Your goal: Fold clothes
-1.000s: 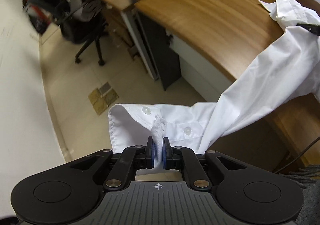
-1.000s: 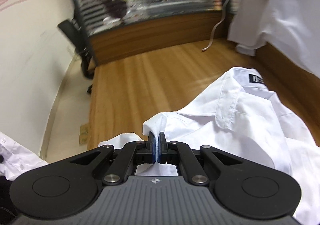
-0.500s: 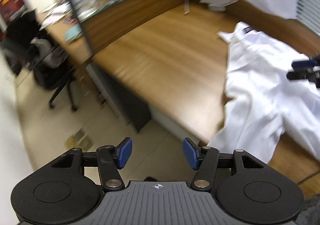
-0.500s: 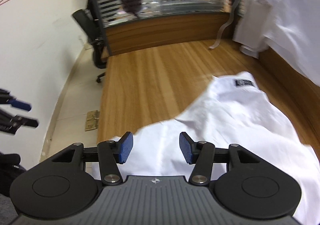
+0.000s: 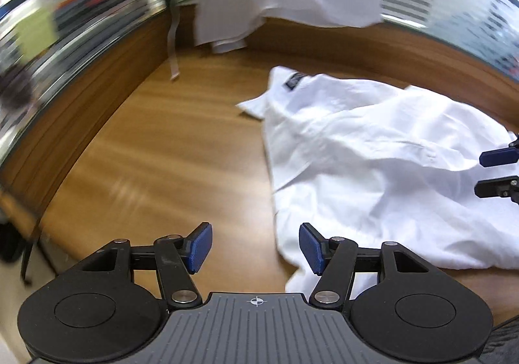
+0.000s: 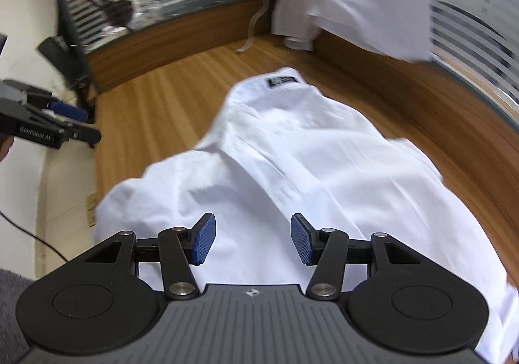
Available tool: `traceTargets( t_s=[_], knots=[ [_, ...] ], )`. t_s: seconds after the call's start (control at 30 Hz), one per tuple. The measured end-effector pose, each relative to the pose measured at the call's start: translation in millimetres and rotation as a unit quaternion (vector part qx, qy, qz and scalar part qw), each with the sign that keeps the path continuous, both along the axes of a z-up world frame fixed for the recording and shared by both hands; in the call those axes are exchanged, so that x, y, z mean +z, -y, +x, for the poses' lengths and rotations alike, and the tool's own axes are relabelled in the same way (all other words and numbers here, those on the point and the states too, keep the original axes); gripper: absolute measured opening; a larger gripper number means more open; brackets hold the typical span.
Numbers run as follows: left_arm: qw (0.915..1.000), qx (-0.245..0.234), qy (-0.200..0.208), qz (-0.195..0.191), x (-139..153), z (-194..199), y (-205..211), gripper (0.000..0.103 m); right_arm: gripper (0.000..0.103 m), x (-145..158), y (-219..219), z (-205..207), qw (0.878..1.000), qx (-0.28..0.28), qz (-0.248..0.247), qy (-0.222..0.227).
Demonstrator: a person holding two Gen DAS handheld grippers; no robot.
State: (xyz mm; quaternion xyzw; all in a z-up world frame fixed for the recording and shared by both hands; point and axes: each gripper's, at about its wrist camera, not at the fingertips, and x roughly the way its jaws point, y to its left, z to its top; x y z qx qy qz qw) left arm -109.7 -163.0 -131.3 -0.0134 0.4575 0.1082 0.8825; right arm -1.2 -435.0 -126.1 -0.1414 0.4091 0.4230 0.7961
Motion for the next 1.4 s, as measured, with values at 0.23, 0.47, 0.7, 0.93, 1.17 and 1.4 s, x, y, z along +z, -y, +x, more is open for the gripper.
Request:
traceTargets(
  t_s=[0.23,0.47,0.7,0.93,1.17,1.4],
  knots=[
    [0.9910,-0.131,-0.009,0.025,-11.0,54.0,0.2,0.072,0.058,-8.3,10.0,-6.8,0.996,-0.093,-0.011,-0.011],
    [0.9512,-0.300,-0.006,0.073,-20.3,96.3,-3.3,0.079,0.059,-8.0,-6.7,-26.4,0.985,-0.173,0.012,-0.026],
    [0.8967,-0.433,-0.027,0.085,-37.5,128.9,-17.1,0.081,0.059,-6.5,-40.9,-49.1,0.972,-0.230,0.031,-0.028],
    [0.8232,-0.556,-0.019,0.114,-50.3,153.2,-29.3,0.079,0.062,-6.5,-88.9,-69.7,0.949,-0.312,0.041,-0.019],
    [0.7315,-0.668,-0.027,0.136,-61.0,176.3,-37.7,0.066,0.062,-25.5,-160.5,-75.0,0.915,-0.395,0.067,-0.049],
    [0.6959,-0.712,-0.067,0.067,-78.0,204.0,-40.9,0.064,0.068,-66.2,-237.4,-57.8,0.890,-0.450,0.038,-0.061]
  ],
)
